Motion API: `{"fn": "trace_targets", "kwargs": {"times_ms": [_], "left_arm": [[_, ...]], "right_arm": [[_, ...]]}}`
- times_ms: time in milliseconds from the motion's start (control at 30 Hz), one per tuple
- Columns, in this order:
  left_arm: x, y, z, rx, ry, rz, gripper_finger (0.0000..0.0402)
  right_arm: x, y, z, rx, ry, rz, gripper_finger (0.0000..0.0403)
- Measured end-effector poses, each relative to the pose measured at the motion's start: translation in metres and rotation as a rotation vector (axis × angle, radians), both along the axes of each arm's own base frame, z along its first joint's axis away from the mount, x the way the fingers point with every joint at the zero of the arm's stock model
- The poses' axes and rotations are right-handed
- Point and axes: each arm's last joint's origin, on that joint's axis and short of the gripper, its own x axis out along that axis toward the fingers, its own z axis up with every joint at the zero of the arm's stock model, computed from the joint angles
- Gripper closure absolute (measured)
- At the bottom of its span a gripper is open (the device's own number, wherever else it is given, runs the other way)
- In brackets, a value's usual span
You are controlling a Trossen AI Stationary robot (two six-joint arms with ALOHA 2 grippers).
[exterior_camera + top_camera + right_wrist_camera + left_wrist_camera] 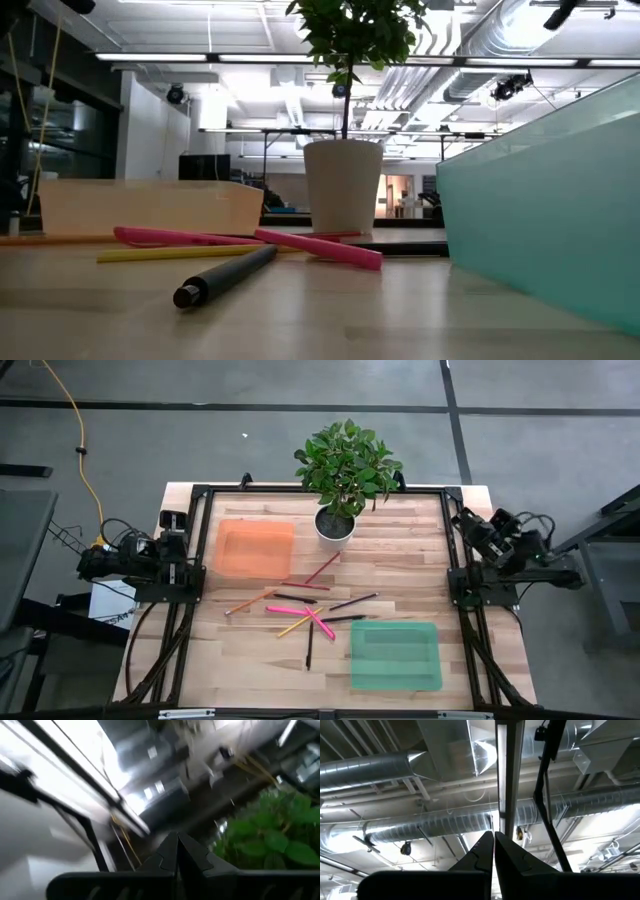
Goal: Sort pens & pencils
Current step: Put the blue colored pencil into the green bin
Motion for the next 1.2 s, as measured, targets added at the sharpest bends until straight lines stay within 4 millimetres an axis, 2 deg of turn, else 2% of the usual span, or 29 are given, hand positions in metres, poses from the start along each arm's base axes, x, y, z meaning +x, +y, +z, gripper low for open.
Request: {"fn": "trace_targets", "kwargs": {"times_ms": [167, 300, 467, 600, 800, 1000, 1200], "left_arm": [[0.000, 0.000, 0.000, -0.008, 0.000, -0.022, 0.0396], [0.000, 0.000, 0.000, -0.008, 0.000, -0.022, 0.0396], [0.000, 0.000, 0.000, -0.014, -0.001, -0.018, 0.0396], [0.001, 0.000, -0.001, -0.014, 0.011, -0.023, 0.0396], [0.010, 0.000, -0.007, -0.081, 0.124, -0.105, 0.0396], [0.022, 0.001, -0.019, -0.206, 0.281, -0.178, 0.0396], [0.028, 0.003, -0.028, -0.359, 0.377, -0.236, 0.0396]], "right_arm": [[0.027, 0.001, 0.035, 0.001, 0.320, 0.054, 0.0402], [0.057, 0.004, 0.060, -0.041, 0.455, 0.122, 0.0402], [0.101, 0.005, 0.076, -0.113, 0.635, 0.136, 0.0402], [0.133, 0.005, 0.078, -0.133, 0.811, 0.146, 0.0402], [0.176, 0.007, 0.070, -0.096, 1.124, 0.267, 0.0402], [0.214, 0.009, 0.066, -0.105, 1.270, 0.344, 0.0402], [0.240, 0.009, 0.061, -0.111, 1.409, 0.357, 0.0402]]}}
